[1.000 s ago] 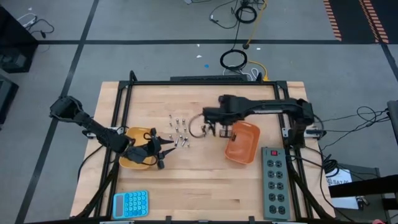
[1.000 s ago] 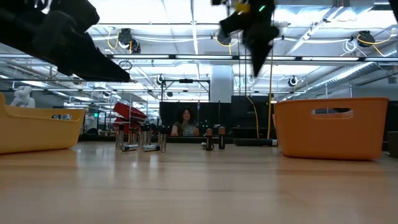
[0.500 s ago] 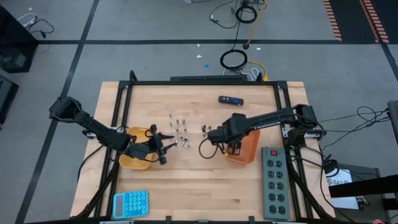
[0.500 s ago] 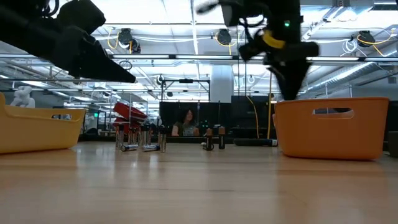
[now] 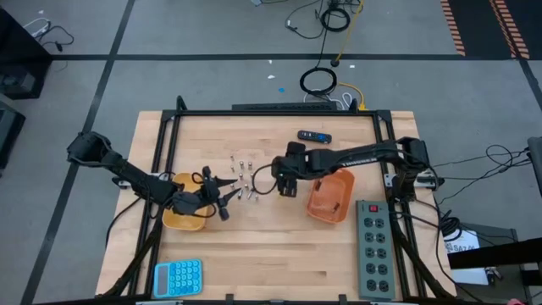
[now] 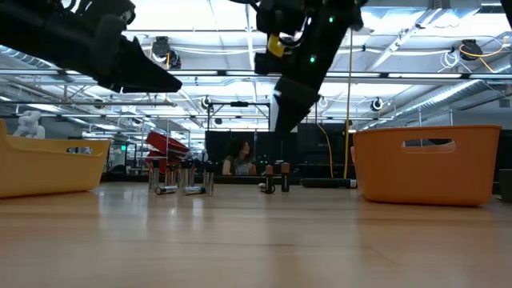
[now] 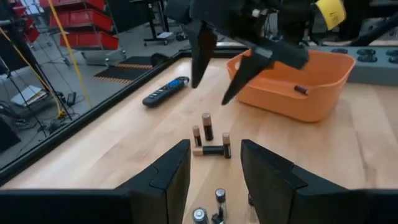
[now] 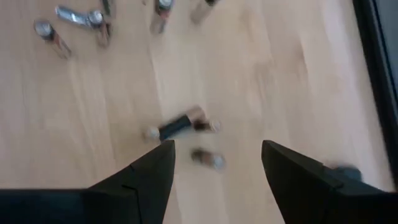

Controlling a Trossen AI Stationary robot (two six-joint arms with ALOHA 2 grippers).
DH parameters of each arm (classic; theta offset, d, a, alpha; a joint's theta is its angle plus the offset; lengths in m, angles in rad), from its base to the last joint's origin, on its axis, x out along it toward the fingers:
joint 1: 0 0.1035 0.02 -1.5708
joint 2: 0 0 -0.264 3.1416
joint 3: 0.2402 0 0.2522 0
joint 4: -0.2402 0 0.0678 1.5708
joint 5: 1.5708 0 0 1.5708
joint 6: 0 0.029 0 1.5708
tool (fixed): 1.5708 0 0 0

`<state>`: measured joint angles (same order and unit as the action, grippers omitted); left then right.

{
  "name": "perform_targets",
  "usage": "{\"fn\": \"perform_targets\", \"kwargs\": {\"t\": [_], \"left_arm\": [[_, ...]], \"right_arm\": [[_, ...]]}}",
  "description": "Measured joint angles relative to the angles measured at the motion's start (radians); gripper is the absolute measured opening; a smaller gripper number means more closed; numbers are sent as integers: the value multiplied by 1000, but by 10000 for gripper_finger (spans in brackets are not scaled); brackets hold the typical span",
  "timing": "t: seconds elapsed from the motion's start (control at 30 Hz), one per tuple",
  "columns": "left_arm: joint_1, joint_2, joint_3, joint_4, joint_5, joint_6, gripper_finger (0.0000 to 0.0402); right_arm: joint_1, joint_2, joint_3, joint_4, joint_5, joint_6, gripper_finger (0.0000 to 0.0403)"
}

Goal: Sort batteries
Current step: Put the black battery into the orange bin

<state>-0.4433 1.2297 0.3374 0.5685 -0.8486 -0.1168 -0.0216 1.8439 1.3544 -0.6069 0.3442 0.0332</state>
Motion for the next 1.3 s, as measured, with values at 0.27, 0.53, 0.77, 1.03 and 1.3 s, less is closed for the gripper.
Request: {"fn": "perform_targets", "kwargs": {"t": [0.27, 0.53, 0.77, 1.03, 1.3], "left_arm": [[-2, 0, 0, -130, -16, -12, 153], [-2, 0, 0, -216, -20, -85, 153], [0, 0, 0, -236, -29, -80, 153], [7, 18, 0, -257, -45, -86, 153], [19, 23, 0, -256, -46, -87, 153]], "right_arm": [[1, -12, -177, 213, 130, 49, 231], [-17, -70, -193, 199, -12, 92, 231], [-56, -58, -236, 250, -95, 82, 231], [-95, -58, -333, 387, -173, 97, 231], [-117, -46, -341, 453, -216, 78, 231]]}}
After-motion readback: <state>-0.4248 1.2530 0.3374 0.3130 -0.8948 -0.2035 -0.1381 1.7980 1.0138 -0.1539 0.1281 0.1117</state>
